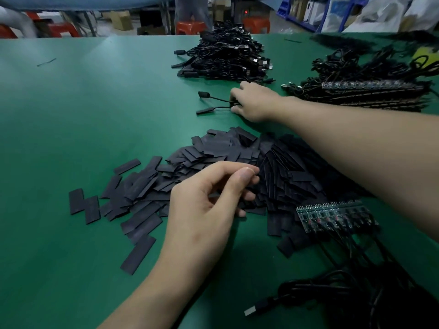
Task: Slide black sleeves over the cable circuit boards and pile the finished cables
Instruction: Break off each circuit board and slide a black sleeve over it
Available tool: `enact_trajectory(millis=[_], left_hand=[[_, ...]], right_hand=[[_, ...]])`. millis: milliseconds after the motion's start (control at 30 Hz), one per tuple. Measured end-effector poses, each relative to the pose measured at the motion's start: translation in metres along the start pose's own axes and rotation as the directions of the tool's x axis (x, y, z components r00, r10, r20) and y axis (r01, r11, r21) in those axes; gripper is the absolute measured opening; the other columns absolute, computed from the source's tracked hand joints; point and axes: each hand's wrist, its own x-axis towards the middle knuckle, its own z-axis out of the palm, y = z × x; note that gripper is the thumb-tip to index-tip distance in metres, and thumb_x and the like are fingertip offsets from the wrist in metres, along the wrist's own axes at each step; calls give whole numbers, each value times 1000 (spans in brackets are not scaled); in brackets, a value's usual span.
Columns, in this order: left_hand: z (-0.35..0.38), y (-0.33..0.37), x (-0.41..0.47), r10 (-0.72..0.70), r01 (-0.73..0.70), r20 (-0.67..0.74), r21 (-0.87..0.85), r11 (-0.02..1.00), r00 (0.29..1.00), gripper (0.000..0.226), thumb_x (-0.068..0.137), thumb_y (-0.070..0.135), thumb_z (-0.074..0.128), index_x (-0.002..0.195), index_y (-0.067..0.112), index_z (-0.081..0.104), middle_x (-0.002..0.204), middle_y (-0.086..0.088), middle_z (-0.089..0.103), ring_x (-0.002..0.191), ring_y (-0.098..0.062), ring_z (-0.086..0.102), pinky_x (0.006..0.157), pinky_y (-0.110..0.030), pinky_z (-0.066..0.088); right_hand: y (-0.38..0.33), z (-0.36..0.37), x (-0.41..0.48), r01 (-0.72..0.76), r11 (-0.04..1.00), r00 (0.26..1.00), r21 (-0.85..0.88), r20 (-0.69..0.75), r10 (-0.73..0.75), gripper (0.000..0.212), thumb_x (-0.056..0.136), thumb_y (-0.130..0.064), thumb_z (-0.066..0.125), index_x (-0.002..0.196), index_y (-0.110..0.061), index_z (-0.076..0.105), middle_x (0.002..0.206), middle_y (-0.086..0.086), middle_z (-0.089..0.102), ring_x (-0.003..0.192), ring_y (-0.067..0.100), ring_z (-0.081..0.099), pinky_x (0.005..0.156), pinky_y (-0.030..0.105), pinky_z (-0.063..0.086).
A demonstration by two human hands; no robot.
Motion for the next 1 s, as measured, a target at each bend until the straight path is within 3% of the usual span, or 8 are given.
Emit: enact_trajectory(millis=[233,367,500,633,700,800,900,1000], left_hand=[[0,1,1,-6,5,11,39,999,1000,20,100,19,61,93,24,78,89,5,77,74,-10,71,57,-22,54],[0,0,1,-2,1,11,40,999,1000,20,100,17,60,92,22,79,88,4,77,73,-10,71,57,-23,54],[-2,-2,2,10,-11,14,45,999,1000,20,101,18,60,94,23,78,89,3,77,74,-10,71,57,-22,54],[-3,-3,2,21,-23,21,77,997,1000,18,100,21,61,95,25,78,90,5,77,74,-9,71,58,-22,53],[-3,-3,3,35,-38,20,125,991,999,17,100,21,62,95,27,77,89,8,77,70,-6,68,58,-18,51],[-2,-3,3,47,-50,22,181,982,999,14,98,26,63,96,28,77,87,10,76,64,0,63,59,-10,45],[-2,-3,2,54,-60,30,236,970,998,13,98,31,63,97,31,76,87,12,76,66,0,62,60,-11,43],[-2,-2,1,52,-58,31,245,968,998,13,97,34,63,96,32,76,87,13,76,71,2,64,64,-13,45]], right_hand=[[-26,5,11,109,992,992,64,-75,-104,32,106,-37,48,133,-19,50,117,13,55,106,35,55,75,37,37],[-48,-2,14,158,984,987,81,-53,-154,34,105,-39,52,135,-24,53,123,11,53,111,34,55,80,36,40],[-50,-32,-5,118,986,993,118,-44,-114,46,105,-47,46,147,-27,46,141,11,46,125,31,52,106,46,43],[-38,-73,-67,124,965,980,229,-181,-83,33,104,-39,53,130,-20,62,119,0,58,107,19,59,95,34,48],[-33,-83,-117,151,957,984,246,-133,-121,23,100,-38,59,114,-23,70,107,-9,66,97,10,63,85,24,50],[-29,-86,-190,177,955,979,237,58,-196,21,86,-50,63,97,-34,71,92,-21,67,85,-6,61,76,10,46],[-22,-76,-237,121,971,961,207,219,-167,33,75,-62,62,100,-42,70,96,-24,65,90,-8,59,83,17,49],[-18,-61,-261,108,973,964,203,218,-152,38,76,-65,66,108,-45,68,102,-21,56,96,-3,56,89,27,50]])
